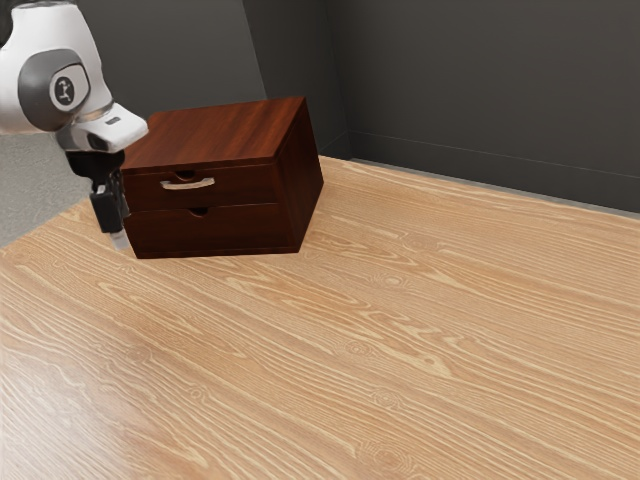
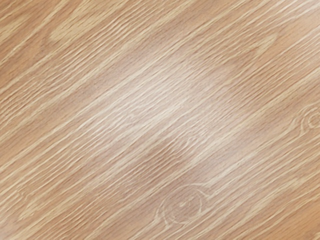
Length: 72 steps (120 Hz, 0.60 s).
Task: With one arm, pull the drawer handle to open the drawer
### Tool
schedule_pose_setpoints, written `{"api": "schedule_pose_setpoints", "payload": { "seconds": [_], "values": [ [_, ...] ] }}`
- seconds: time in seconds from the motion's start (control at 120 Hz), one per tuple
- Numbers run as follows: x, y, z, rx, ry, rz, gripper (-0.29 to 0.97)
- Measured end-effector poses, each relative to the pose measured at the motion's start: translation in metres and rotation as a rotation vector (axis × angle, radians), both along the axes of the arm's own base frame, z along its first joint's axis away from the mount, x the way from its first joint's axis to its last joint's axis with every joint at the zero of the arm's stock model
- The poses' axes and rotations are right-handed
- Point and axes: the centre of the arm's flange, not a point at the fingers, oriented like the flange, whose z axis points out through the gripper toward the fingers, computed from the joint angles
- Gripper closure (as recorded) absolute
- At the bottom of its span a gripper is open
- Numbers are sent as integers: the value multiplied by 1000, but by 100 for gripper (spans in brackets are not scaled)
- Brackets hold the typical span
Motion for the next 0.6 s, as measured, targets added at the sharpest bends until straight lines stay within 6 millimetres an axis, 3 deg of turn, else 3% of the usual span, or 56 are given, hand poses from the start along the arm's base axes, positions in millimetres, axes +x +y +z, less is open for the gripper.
{"api": "schedule_pose_setpoints", "payload": {
  "seconds": [0.075,0.192,0.442,0.6],
  "values": [
    [-1,23,-16,-19,0,21,0],
    [13,41,-32,-31,-27,2,0],
    [41,26,-35,-84,-89,-174,0],
    [53,41,-38,-81,-123,-246,0]
  ]
}}
